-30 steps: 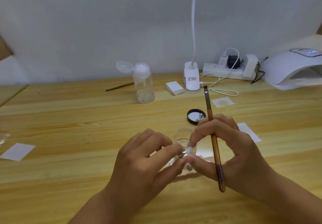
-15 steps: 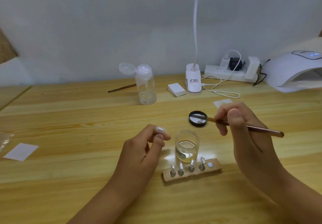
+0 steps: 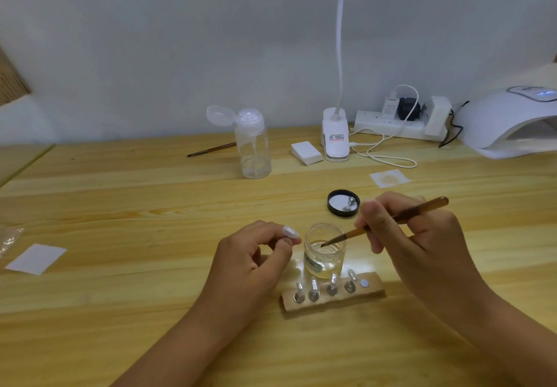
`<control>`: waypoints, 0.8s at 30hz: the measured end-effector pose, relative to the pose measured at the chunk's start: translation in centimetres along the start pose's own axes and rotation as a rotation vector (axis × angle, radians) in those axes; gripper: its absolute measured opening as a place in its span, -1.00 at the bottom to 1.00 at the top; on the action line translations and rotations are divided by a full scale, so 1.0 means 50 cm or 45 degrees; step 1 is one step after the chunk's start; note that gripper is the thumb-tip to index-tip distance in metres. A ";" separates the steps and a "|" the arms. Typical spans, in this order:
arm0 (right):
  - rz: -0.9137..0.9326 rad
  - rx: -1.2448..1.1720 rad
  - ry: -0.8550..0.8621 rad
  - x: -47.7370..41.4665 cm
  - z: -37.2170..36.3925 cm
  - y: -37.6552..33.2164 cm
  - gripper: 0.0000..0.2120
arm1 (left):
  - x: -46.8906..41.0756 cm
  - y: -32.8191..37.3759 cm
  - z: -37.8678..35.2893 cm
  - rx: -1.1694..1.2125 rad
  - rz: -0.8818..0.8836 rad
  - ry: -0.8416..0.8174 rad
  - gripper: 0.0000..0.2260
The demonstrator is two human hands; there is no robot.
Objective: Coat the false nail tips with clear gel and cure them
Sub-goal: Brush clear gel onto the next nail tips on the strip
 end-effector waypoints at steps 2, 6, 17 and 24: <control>-0.008 0.077 -0.067 0.002 -0.005 0.003 -0.64 | -0.001 -0.002 0.001 -0.006 0.007 0.000 -0.76; -0.036 0.174 -0.139 0.007 -0.010 0.008 -0.66 | -0.003 -0.003 0.000 0.004 0.006 0.003 -0.76; 0.016 0.147 -0.076 0.005 -0.008 0.006 -0.67 | -0.004 -0.001 -0.001 -0.012 -0.015 -0.003 -0.84; 0.056 0.082 0.026 -0.002 0.001 0.003 -0.64 | -0.003 -0.004 0.000 -0.015 -0.004 -0.015 -0.77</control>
Point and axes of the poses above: each hand's wrist, its own x-axis away from the middle knuckle, its own z-axis out of the back of the hand, y = z × x, the point moved 1 cm from there along -x, towards the middle knuckle, and after that the axes turned 3 degrees about z, right-handed, at the moved point
